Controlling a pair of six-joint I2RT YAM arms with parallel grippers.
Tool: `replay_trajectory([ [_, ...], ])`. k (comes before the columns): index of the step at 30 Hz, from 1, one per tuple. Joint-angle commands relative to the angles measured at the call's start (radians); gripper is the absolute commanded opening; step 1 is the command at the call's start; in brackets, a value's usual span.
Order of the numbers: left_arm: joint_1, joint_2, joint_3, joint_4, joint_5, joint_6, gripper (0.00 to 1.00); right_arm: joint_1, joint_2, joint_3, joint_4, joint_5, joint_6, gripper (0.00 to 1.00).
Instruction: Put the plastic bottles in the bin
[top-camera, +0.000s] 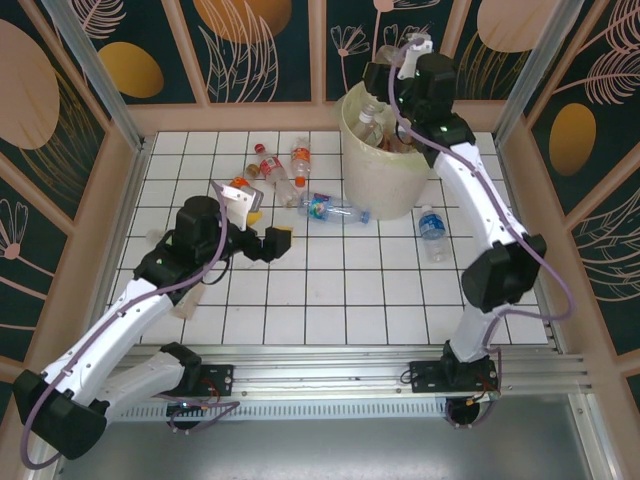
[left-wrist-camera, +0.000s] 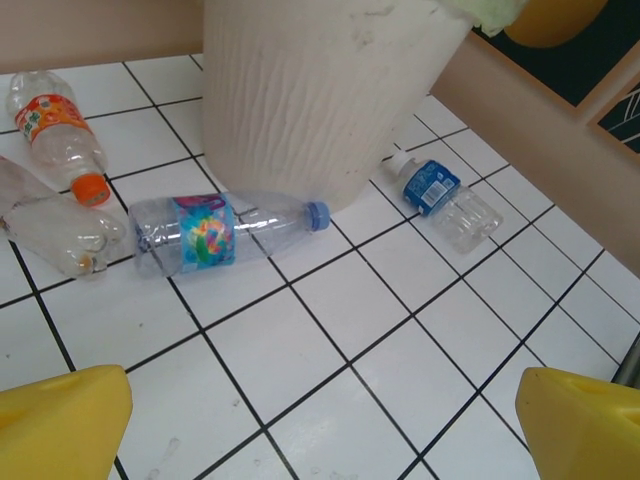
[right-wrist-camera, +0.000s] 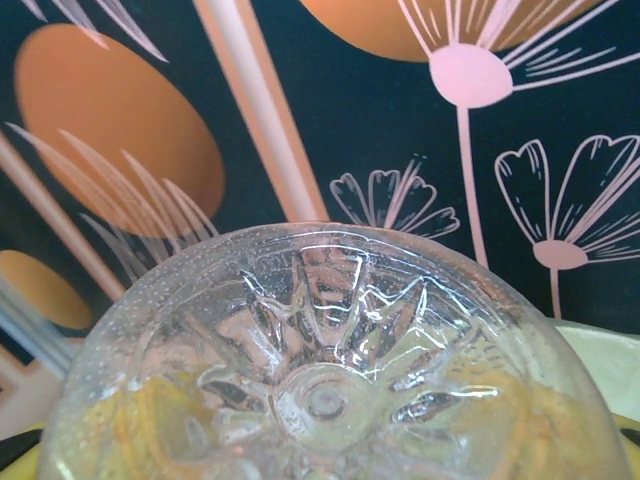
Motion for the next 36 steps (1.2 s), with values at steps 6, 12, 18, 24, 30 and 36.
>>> replay_trajectory([
  [6, -0.005, -0.010, -0.045, 0.003, -0.023, 0.013, 0.99, -0.006, 0.189, 0.208, -0.179, 0.048, -0.063, 0.52],
  [12, -0.005, 0.002, -0.048, 0.007, -0.023, 0.015, 0.99, -0.006, 0.255, 0.235, -0.246, 0.049, -0.053, 0.52],
  [18, -0.005, 0.007, -0.053, 0.015, -0.022, 0.009, 0.99, -0.007, 0.298, 0.256, -0.337, 0.074, -0.030, 0.54],
  [24, -0.005, 0.017, -0.059, 0.015, -0.027, 0.009, 0.99, -0.006, 0.311, 0.239, -0.376, 0.083, -0.024, 0.55],
  [30, -0.005, 0.029, -0.062, 0.017, -0.024, 0.006, 0.99, -0.008, 0.353, 0.286, -0.453, 0.154, -0.027, 0.56],
  [36, -0.005, 0.029, -0.065, 0.021, -0.022, 0.003, 0.99, -0.005, 0.376, 0.283, -0.495, 0.206, -0.034, 0.57],
])
